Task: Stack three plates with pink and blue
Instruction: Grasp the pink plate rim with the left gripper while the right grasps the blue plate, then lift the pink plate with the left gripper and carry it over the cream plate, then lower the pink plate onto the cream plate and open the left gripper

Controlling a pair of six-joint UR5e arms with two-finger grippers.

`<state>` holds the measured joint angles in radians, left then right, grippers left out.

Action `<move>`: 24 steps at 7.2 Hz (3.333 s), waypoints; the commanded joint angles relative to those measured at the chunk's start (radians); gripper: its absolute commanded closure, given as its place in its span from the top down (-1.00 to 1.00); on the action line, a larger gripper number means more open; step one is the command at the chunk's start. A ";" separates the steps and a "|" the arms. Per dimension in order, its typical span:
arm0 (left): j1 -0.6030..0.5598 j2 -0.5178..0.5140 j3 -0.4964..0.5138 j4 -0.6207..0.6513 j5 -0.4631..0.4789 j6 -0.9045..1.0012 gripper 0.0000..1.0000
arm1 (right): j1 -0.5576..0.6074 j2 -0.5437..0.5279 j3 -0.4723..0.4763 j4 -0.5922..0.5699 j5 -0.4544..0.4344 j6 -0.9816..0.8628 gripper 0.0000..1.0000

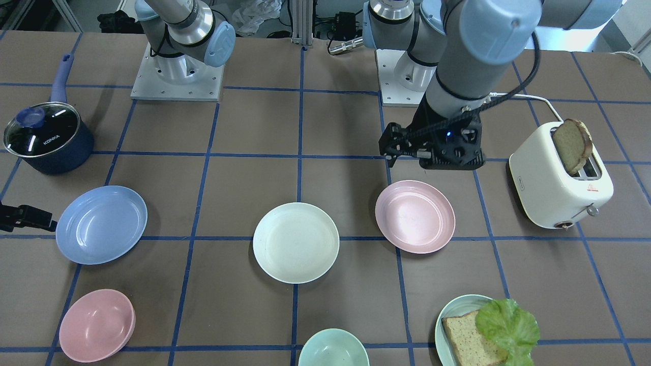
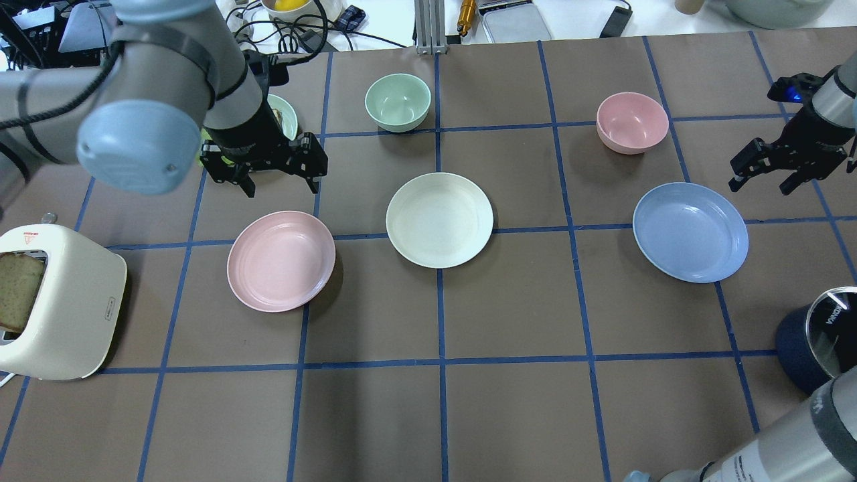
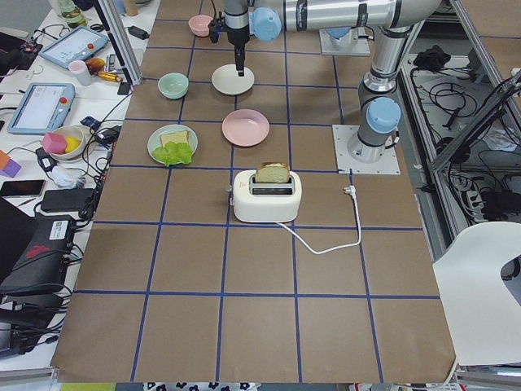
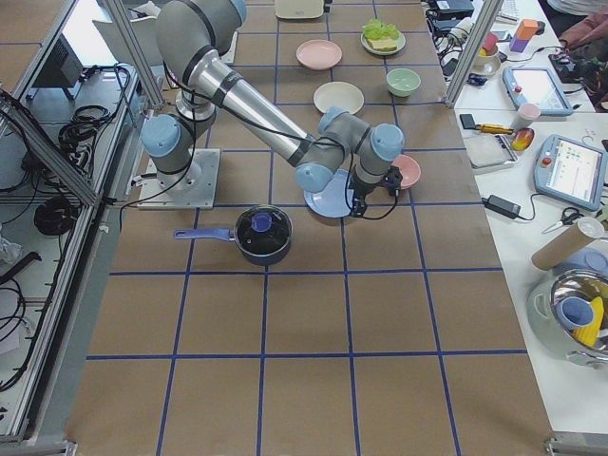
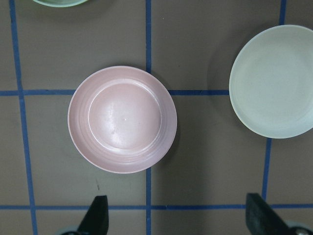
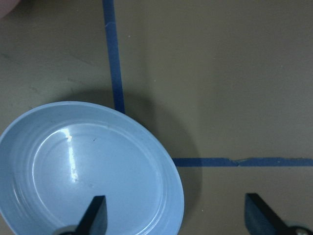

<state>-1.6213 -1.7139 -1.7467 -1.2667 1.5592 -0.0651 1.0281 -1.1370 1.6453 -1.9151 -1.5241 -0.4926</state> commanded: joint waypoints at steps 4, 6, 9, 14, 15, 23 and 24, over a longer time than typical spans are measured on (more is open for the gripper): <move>-0.035 -0.194 -0.241 0.403 0.002 -0.018 0.55 | -0.059 0.006 0.140 -0.094 0.039 -0.008 0.84; -0.049 -0.217 -0.241 0.420 0.002 -0.018 -0.67 | -0.059 0.006 0.148 -0.091 0.041 -0.007 0.49; -0.057 -0.202 -0.235 0.437 0.039 -0.033 -1.00 | -0.059 0.006 0.148 -0.088 0.036 -0.009 0.03; -0.256 -0.217 0.193 0.040 0.084 -0.335 -1.00 | -0.060 0.014 0.146 -0.093 0.042 -0.011 -0.20; -0.284 -0.252 0.276 0.009 0.075 -0.387 -1.00 | -0.060 0.016 0.146 -0.093 0.042 -0.011 -0.21; -0.468 -0.478 0.406 0.131 0.084 -0.552 -1.00 | -0.057 -0.033 0.134 -0.076 0.067 -0.034 -1.00; -0.477 -0.493 0.409 0.141 0.087 -0.565 -1.00 | -0.051 -0.068 0.128 -0.059 0.067 -0.032 -1.00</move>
<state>-2.0830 -2.1907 -1.3442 -1.1430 1.6432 -0.6174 0.9712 -1.1659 1.7776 -1.9904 -1.4584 -0.5263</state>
